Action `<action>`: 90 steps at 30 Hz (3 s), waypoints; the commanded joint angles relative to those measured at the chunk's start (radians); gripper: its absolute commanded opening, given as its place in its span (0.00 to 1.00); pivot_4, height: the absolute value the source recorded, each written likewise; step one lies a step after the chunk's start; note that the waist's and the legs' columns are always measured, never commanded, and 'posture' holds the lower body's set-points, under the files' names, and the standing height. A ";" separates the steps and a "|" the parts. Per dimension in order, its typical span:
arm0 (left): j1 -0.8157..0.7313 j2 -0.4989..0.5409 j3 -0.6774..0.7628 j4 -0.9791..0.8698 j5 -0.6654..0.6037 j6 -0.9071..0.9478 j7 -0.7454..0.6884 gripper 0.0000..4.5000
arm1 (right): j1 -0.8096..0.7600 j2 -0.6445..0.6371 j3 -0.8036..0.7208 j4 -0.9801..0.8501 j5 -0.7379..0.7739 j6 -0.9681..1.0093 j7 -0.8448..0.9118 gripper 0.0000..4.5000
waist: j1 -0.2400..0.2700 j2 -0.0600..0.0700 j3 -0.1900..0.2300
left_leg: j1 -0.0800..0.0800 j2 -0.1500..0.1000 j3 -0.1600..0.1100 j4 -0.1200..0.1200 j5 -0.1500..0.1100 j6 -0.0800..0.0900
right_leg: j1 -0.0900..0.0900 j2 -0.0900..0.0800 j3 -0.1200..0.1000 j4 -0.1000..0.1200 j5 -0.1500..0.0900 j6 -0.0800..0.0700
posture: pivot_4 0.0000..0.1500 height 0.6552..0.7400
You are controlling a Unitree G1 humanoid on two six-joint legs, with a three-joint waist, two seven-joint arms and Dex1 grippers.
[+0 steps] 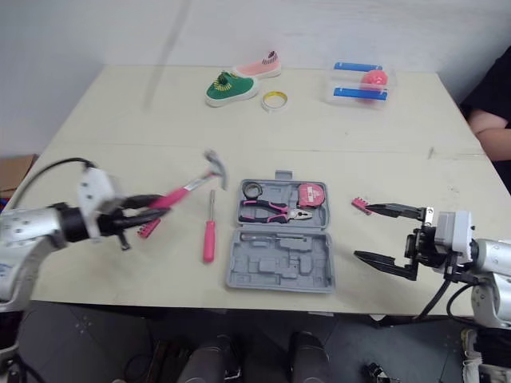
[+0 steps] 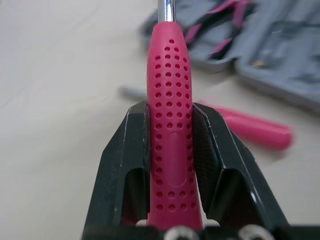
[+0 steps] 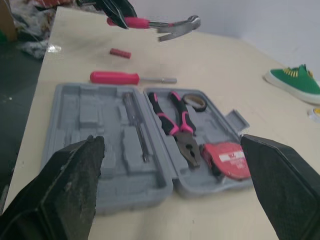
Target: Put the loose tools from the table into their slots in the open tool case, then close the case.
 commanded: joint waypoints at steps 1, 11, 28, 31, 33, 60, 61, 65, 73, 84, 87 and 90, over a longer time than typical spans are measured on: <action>-0.099 -0.036 -0.094 -0.059 -0.027 0.041 -0.046 0.12 | 0.025 -0.037 -0.043 0.010 0.018 -0.006 0.046 1.00 | 0.001 0.000 0.000 | 0.000 0.000 0.000 0.002 0.000 0.000 | 0.000 0.002 0.000 0.000 0.000 0.000 | 1.00 1.00; -0.382 -0.191 -0.492 0.004 0.148 0.197 -0.109 0.12 | 0.129 -0.047 -0.084 0.026 0.022 -0.031 0.070 1.00 | 0.000 0.000 0.000 | 0.001 0.002 0.000 0.009 -0.001 0.002 | 0.003 0.007 0.002 0.003 0.001 0.001 | 1.00 1.00; -0.480 -0.270 -0.639 0.097 0.321 0.336 -0.060 0.12 | 0.186 -0.005 -0.063 -0.064 0.008 -0.029 -0.006 1.00 | 0.002 0.000 0.000 | -0.001 0.002 -0.002 0.013 -0.002 0.004 | 0.003 0.005 0.001 0.003 0.001 0.002 | 1.00 1.00; -0.474 -0.266 -0.647 0.097 0.331 0.341 -0.063 0.12 | 0.185 0.000 -0.058 -0.065 0.008 -0.031 -0.010 1.00 | 0.003 0.000 0.000 | -0.001 0.002 -0.002 0.013 -0.002 0.004 | 0.004 0.004 0.001 0.003 0.001 0.002 | 1.00 1.00; -0.473 -0.266 -0.645 0.099 0.336 0.345 -0.061 0.12 | 0.184 0.001 -0.054 -0.065 0.006 -0.032 -0.011 1.00 | 0.004 0.000 0.000 | -0.001 0.002 -0.003 0.013 -0.002 0.004 | 0.004 0.004 0.002 0.003 0.001 0.002 | 1.00 1.00; -0.210 -0.481 -0.424 0.234 0.239 -0.110 0.026 0.00 | 0.136 0.014 -0.006 -0.122 -0.023 0.007 -0.098 1.00 | 0.020 0.001 0.000 | -0.003 0.002 -0.006 0.019 -0.004 0.006 | 0.006 0.002 -0.002 0.004 0.001 0.002 | 1.00 1.00; -0.202 -0.480 -0.429 0.237 0.248 -0.109 0.031 0.00 | 0.137 0.014 -0.008 -0.124 -0.024 0.006 -0.099 1.00 | 0.021 0.001 0.000 | -0.003 0.002 -0.006 0.019 -0.004 0.006 | 0.006 0.002 -0.002 0.004 0.001 0.002 | 1.00 1.00; -0.191 -0.469 -0.453 0.253 0.283 -0.082 0.029 0.00 | 0.149 0.015 -0.016 -0.133 -0.024 0.007 -0.108 1.00 | 0.021 0.001 0.000 | -0.003 0.002 -0.006 0.019 -0.004 0.006 | 0.006 0.002 -0.002 0.004 0.001 0.002 | 1.00 1.00; -0.207 -0.482 -0.503 0.316 0.341 -0.012 0.045 0.00 | 0.191 0.024 -0.029 -0.163 -0.020 0.008 -0.141 1.00 | 0.021 0.001 0.000 | -0.002 0.002 -0.007 0.019 -0.004 0.006 | 0.007 0.001 -0.002 0.004 0.001 0.002 | 1.00 1.00; -0.226 -0.494 -0.528 0.328 0.360 0.071 0.038 0.00 | 0.210 0.022 -0.032 -0.184 -0.014 0.014 -0.163 1.00 | 0.022 0.002 0.000 | 0.001 0.001 -0.014 0.019 -0.006 0.009 | 0.016 -0.001 -0.002 0.000 0.001 0.002 | 1.00 1.00; -0.237 -0.486 -0.581 0.341 0.400 0.069 0.032 0.00 | 0.210 0.024 -0.029 -0.184 -0.015 0.014 -0.169 1.00 | 0.022 0.002 -0.001 | 0.001 0.001 -0.015 0.019 -0.007 0.009 | 0.017 -0.001 -0.003 -0.001 0.001 0.002 | 1.00 1.00; -0.254 -0.477 -0.636 0.363 0.448 0.087 0.032 0.00 | 0.210 0.025 -0.026 -0.182 -0.017 0.013 -0.172 1.00 | 0.025 0.003 -0.003 | 0.002 0.001 -0.018 0.019 -0.007 0.009 | 0.021 -0.001 -0.006 -0.003 0.001 0.002 | 1.00 1.00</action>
